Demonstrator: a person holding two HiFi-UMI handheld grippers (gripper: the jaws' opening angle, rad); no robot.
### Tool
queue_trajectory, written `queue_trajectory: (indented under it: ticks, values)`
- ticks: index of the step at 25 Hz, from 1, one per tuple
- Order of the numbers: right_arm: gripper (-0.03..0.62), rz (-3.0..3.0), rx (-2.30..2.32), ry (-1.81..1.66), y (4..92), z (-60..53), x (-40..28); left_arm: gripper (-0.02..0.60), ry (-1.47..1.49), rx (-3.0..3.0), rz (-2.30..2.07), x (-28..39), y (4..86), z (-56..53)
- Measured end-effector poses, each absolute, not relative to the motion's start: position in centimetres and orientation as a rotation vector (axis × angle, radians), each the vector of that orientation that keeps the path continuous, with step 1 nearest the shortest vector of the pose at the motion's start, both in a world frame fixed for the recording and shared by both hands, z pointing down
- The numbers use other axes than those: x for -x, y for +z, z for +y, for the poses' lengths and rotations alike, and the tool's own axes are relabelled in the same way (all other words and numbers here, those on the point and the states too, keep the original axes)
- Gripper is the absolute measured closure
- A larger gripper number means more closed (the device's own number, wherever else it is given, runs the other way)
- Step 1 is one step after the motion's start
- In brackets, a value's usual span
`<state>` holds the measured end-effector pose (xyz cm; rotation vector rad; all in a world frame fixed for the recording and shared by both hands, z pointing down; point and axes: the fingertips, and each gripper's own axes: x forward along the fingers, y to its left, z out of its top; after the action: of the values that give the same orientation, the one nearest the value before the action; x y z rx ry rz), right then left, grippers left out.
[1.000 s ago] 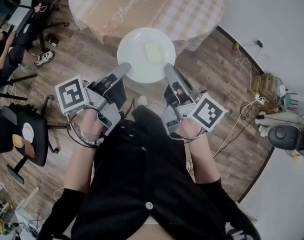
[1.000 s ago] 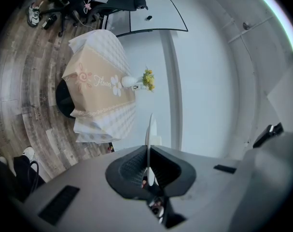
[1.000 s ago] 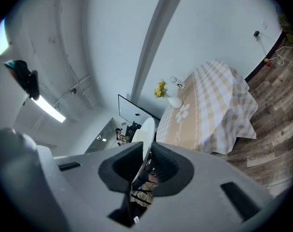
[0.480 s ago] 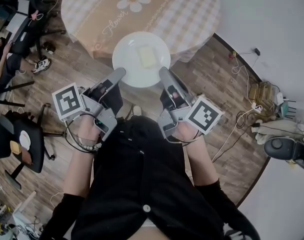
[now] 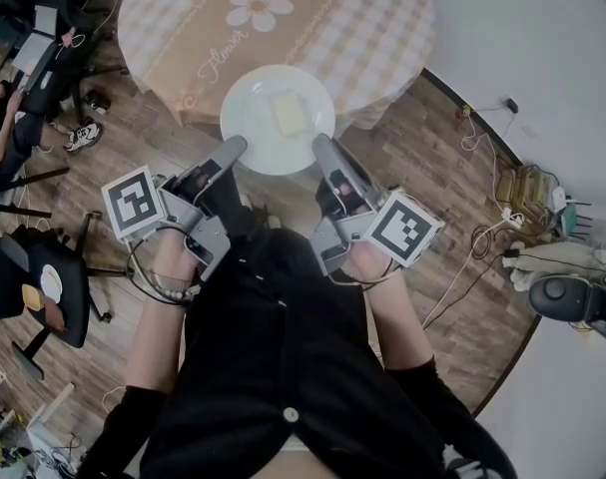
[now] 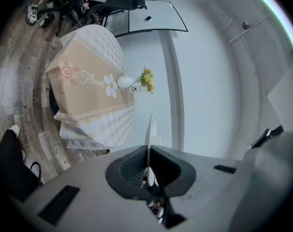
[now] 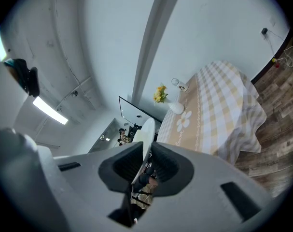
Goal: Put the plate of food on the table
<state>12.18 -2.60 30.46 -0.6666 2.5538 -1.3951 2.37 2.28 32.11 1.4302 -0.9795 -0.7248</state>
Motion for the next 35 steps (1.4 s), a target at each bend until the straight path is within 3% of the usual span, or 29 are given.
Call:
queue_trajectory:
  ticks: [15, 35]
  values:
    - [0.553, 2.516, 0.763, -1.375, 30.5, -6.4, -12.2, 0.571, -0.683, -1.455, -0.918, -2.1, 32.2, -2.2]
    - [0.554, 2.476, 0.847, -1.396, 30.9, -16.0, -6.5, 0.571, -0.616, -1.49, -0.889, 3.9, 32.3, -12.5]
